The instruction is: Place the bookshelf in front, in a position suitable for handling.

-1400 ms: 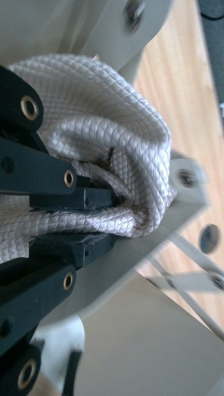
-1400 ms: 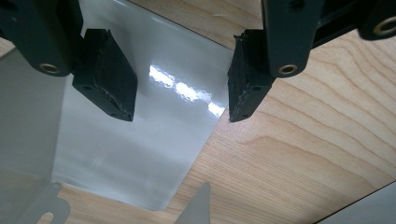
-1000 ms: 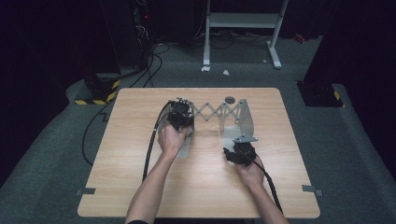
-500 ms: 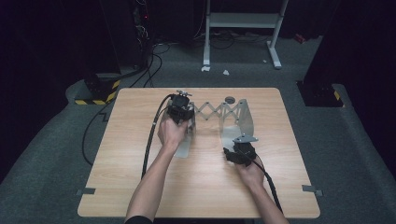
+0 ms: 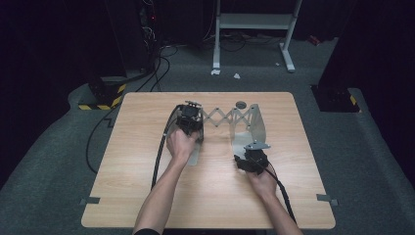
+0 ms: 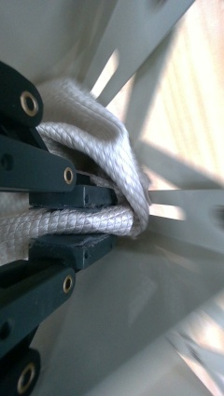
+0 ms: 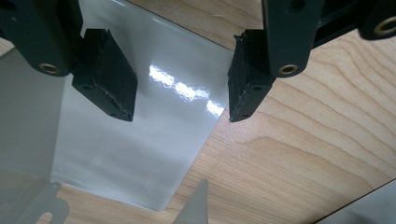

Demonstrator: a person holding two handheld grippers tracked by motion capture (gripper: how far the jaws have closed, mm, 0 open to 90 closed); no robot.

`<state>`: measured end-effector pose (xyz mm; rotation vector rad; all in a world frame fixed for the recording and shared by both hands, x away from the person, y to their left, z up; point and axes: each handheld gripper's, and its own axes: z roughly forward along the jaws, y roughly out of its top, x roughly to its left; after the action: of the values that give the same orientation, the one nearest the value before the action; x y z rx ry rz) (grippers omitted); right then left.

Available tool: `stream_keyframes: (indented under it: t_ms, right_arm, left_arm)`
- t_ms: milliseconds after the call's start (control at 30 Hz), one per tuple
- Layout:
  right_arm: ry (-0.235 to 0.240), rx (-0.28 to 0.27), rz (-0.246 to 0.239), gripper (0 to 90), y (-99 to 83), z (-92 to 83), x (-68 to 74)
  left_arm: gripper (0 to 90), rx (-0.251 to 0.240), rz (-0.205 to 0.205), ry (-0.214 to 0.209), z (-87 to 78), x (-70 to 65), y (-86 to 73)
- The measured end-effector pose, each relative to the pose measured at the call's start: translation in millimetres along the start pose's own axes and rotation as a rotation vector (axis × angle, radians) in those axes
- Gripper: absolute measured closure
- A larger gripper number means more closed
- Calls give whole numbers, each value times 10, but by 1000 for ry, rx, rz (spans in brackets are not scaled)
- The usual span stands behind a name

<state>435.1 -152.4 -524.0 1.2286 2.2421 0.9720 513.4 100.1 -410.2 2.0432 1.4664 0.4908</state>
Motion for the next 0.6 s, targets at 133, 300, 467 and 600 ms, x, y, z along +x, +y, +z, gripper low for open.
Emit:
stream_keyframes:
  t_ms: [133, 300, 467, 600]
  right_arm:
    - [0, 2, 4, 427, 0, -2, 4]
    - [0, 0, 0, 426, 0, -1, 1]
    - [1, 1, 2, 425, 0, -2, 2]
    - [3, 1, 0, 420, -1, -2, 2]
  left_arm:
    - [780, -10, 25, 34, -155, -41, 130]
    - [797, 21, 55, 85, -87, -79, 178]
    - [800, 68, 68, 119, 91, -94, 133]
    - [799, 97, 53, 112, 219, -58, 61]
